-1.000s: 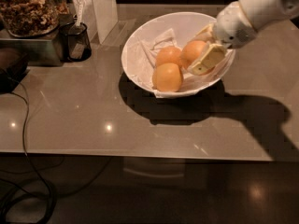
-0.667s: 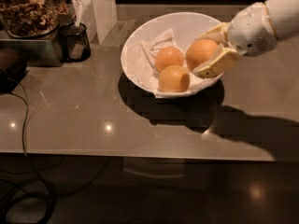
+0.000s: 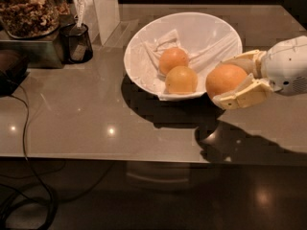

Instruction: Pick orange from white bowl

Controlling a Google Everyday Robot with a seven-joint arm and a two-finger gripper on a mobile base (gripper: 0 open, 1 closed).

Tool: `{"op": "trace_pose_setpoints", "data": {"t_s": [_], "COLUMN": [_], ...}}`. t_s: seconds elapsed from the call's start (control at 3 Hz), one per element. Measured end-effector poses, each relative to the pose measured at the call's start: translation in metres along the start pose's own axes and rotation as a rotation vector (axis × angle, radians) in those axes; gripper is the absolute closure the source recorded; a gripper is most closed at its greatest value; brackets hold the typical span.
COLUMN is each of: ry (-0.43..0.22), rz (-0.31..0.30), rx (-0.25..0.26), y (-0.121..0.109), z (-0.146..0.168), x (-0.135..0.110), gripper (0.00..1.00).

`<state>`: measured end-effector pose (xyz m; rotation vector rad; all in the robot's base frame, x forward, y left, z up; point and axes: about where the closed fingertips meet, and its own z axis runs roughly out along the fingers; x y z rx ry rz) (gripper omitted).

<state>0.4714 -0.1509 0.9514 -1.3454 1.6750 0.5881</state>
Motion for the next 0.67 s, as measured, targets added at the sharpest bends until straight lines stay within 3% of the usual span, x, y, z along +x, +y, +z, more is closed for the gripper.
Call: {"op": "trace_pose_setpoints", "data": {"t_s": [0.33, 0.67], "ry": [0.027, 0.027], "rz": [0.01, 0.01], "rx": [0.007, 0.007], "y": [0.0147, 0.015], "z": [-0.0097, -0.01], "x": [0.0013, 0.0011], "gripper": [1.0, 1.0]}}
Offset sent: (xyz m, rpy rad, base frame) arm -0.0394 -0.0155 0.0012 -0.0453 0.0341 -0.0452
